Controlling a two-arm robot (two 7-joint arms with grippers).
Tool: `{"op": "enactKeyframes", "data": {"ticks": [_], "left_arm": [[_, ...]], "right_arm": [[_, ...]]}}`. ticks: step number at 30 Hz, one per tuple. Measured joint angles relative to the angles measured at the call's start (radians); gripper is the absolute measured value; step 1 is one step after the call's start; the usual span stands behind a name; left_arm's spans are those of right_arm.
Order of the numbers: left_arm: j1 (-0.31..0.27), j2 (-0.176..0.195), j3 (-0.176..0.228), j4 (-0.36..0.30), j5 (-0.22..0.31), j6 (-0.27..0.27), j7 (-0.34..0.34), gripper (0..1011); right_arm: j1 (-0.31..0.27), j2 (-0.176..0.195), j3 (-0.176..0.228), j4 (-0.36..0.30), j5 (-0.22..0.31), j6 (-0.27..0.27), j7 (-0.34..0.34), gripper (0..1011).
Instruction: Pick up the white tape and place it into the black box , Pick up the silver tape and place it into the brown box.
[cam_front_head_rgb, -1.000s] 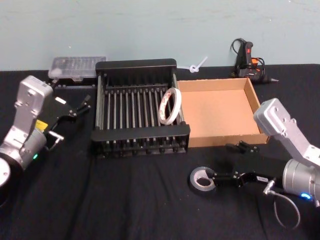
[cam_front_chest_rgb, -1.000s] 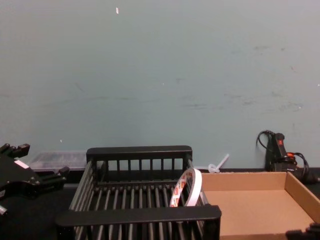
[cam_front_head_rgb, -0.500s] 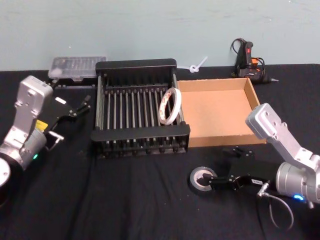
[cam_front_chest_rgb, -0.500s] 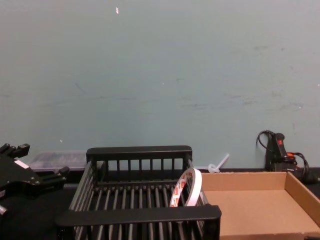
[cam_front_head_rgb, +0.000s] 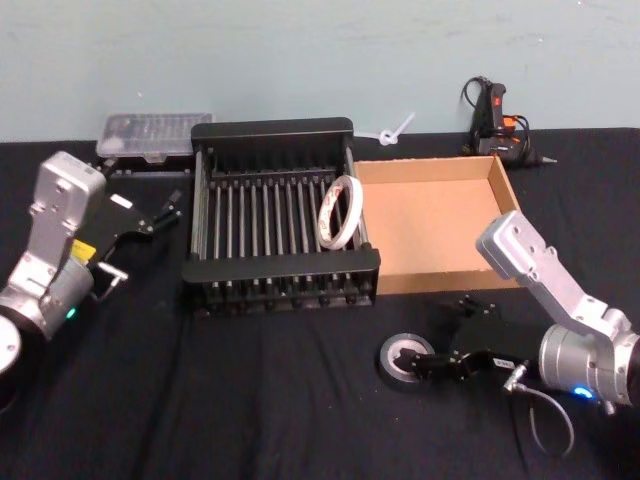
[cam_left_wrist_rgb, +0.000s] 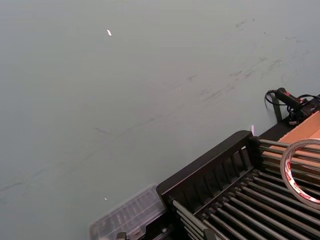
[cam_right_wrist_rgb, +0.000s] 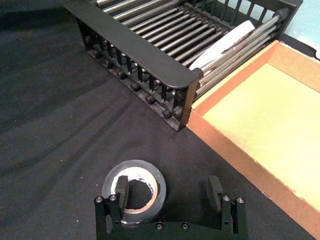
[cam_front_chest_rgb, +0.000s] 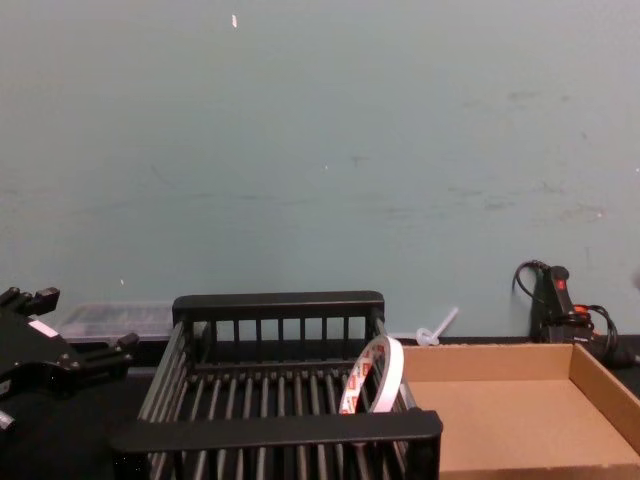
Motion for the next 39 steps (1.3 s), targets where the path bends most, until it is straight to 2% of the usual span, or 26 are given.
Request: {"op": "enactKeyframes", "data": {"ticks": [12,39], "left_arm": [[0.0,0.0,0.0,0.0,0.0,0.0,0.0,1002],[0.0,0.0,0.0,0.0,0.0,0.0,0.0,1001]], "right_arm": [[0.021,-0.024,-0.012,0.04,-0.006,0.01,-0.006,1002],[0.028,-0.031,-0.018,0.054,-0.015,0.02,-0.006,1002]]}}
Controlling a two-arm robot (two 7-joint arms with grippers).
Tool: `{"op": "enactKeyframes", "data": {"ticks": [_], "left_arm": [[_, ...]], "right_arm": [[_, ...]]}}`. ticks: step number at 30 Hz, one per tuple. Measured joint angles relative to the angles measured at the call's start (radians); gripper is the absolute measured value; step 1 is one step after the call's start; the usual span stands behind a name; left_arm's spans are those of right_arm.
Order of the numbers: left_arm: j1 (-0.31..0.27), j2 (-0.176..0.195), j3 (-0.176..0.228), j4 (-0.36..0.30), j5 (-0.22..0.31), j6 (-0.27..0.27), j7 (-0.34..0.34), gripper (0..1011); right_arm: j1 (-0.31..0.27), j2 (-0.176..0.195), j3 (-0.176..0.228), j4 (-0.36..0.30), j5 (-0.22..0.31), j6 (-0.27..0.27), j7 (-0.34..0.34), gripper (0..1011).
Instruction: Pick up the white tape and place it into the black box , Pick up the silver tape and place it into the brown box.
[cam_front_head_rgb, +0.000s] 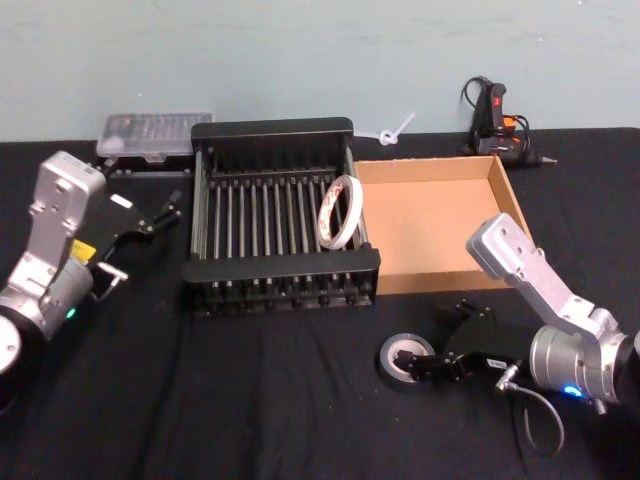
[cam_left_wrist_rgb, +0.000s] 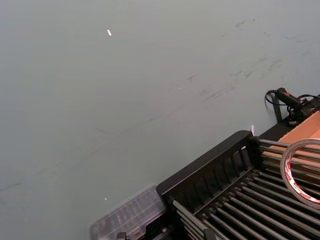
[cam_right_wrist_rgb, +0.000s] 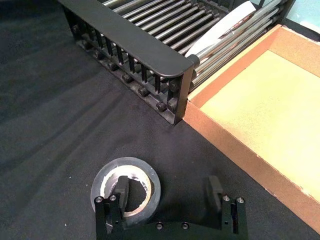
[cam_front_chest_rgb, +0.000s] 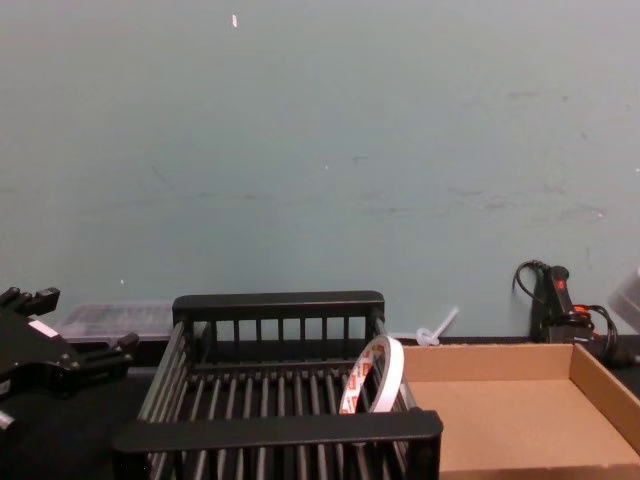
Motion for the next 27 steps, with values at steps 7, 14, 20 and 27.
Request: {"op": "enactKeyframes", "data": {"ticks": [7,14,20,27], "left_arm": [[0.0,0.0,0.0,0.0,0.0,0.0,0.0,1001],[0.0,0.0,0.0,0.0,0.0,0.0,0.0,1001],[0.0,0.0,0.0,0.0,0.0,0.0,0.0,1001],[0.0,0.0,0.0,0.0,0.0,0.0,0.0,1001]], "right_arm": [[0.0,0.001,0.0,0.0,0.0,0.0,0.0,924],[0.0,0.001,0.001,-0.001,0.0,0.0,0.0,735],[0.0,0.001,0.001,-0.001,0.0,-0.001,0.0,534],[0.0,0.001,0.001,-0.001,0.0,-0.001,0.0,300]]}}
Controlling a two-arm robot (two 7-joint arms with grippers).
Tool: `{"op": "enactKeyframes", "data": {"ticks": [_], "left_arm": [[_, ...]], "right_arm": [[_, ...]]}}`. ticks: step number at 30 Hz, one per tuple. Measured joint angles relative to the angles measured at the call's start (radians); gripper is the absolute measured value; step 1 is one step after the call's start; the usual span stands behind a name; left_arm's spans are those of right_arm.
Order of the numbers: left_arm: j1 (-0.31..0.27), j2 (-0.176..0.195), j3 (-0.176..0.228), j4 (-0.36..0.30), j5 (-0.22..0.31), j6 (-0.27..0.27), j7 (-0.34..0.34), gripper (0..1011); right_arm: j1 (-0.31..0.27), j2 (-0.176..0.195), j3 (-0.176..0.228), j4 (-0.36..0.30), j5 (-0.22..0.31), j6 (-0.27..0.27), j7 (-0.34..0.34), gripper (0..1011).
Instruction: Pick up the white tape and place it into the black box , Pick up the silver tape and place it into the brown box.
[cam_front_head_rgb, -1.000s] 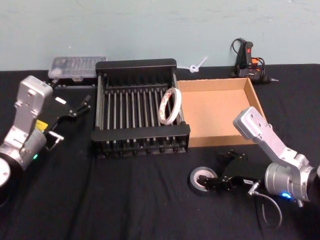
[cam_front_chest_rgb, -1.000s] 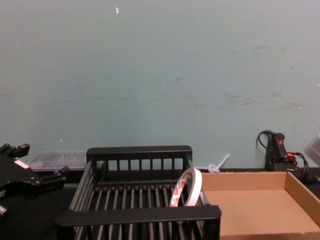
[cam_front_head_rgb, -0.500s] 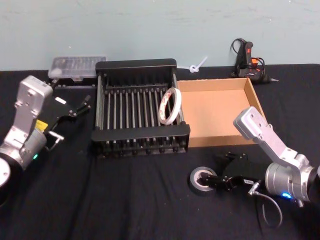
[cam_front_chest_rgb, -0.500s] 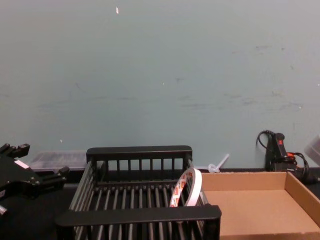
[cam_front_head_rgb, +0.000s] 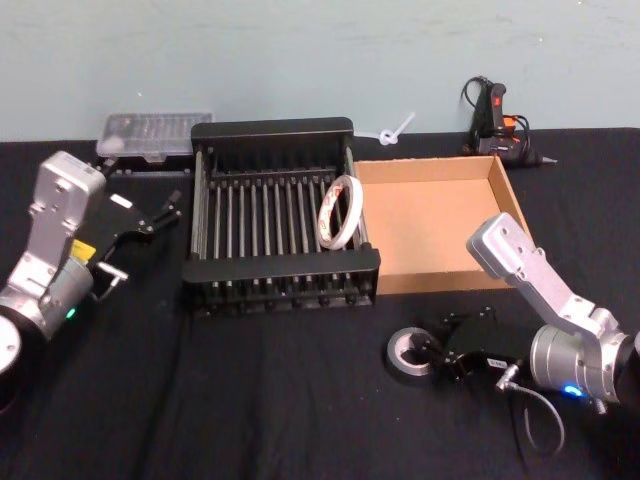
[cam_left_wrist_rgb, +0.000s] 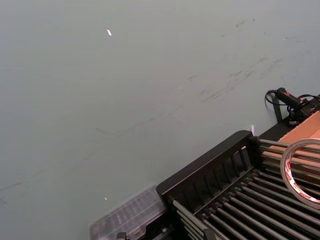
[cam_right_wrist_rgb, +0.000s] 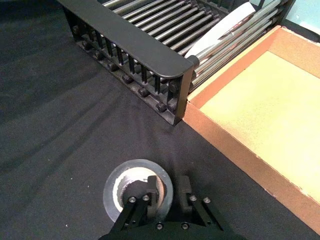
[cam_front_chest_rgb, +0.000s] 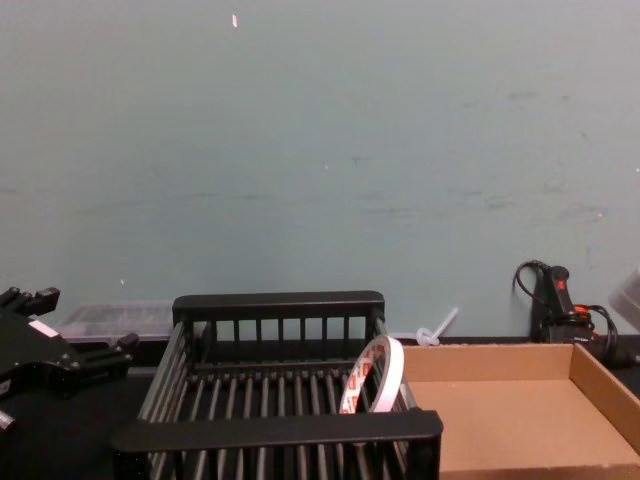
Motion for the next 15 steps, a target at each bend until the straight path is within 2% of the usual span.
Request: {"op": "enactKeyframes", "data": {"ticks": [4,6,15], "left_arm": [[0.0,0.0,0.0,0.0,0.0,0.0,0.0,1001],[0.0,0.0,0.0,0.0,0.0,0.0,0.0,1001],[0.0,0.0,0.0,0.0,0.0,0.0,0.0,1001]], "right_arm": [[0.0,0.0,0.0,0.0,0.0,0.0,0.0,181],[0.0,0.0,0.0,0.0,0.0,0.0,0.0,158],[-0.003,0.001,0.006,-0.004,0.0,-0.013,0.0,159]]}}
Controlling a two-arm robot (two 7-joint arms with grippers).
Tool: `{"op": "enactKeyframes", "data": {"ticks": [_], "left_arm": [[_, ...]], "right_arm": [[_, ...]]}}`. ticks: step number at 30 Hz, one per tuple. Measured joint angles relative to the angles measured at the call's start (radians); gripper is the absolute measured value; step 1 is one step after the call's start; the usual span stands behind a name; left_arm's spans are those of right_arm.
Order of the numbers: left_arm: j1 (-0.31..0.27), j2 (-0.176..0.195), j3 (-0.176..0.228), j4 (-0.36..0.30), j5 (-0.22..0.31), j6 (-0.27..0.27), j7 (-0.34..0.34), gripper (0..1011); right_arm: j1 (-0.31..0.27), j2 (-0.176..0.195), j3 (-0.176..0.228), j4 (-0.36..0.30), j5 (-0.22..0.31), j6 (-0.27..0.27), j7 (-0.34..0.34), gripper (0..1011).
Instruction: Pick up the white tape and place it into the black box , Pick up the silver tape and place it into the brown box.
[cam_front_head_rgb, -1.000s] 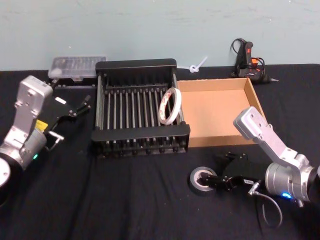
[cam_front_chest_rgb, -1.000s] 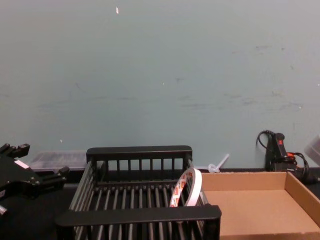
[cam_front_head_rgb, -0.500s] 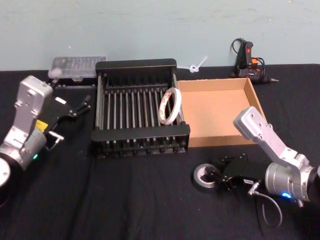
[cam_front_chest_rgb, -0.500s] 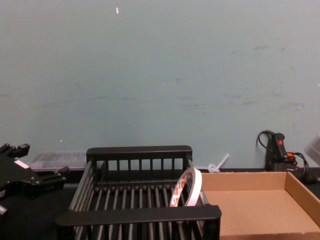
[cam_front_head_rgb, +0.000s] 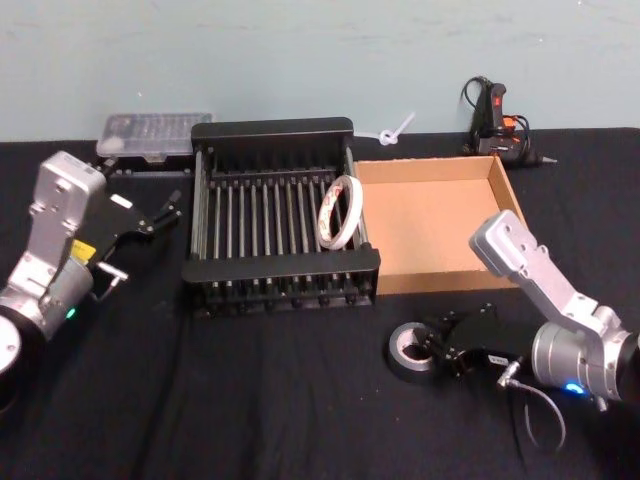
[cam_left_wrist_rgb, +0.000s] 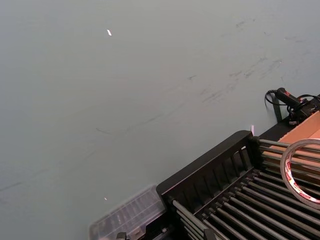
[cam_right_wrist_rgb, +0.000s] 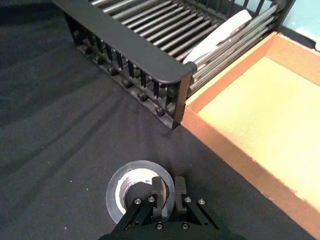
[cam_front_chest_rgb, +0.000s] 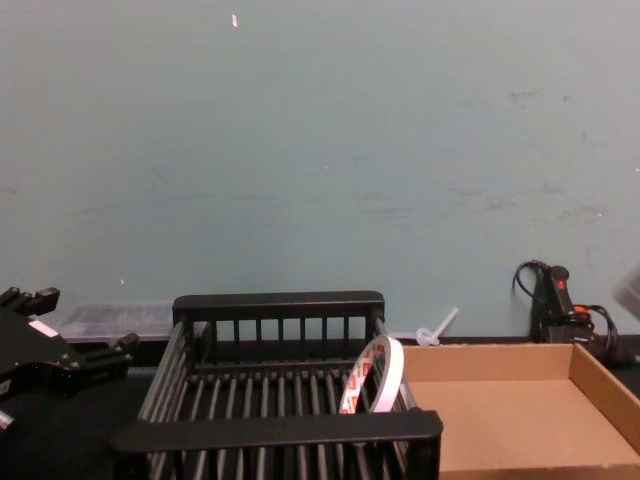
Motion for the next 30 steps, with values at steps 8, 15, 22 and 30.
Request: {"op": "enactKeyframes", "data": {"ticks": [8,15,22,30], "left_arm": [[0.0,0.0,0.0,0.0,0.0,0.0,0.0,1001],[0.0,0.0,0.0,0.0,0.0,0.0,0.0,1001],[0.0,0.0,0.0,0.0,0.0,0.0,0.0,1001],[0.0,0.0,0.0,0.0,0.0,0.0,0.0,1001]], "right_arm": [[0.0,-0.012,0.042,-0.017,0.021,-0.017,-0.024,159],[0.042,-0.05,0.093,0.002,0.031,-0.03,-0.08,159],[0.11,-0.111,0.121,0.073,0.006,-0.027,-0.148,159],[0.194,-0.179,0.123,0.187,-0.045,-0.034,-0.194,159]]}}
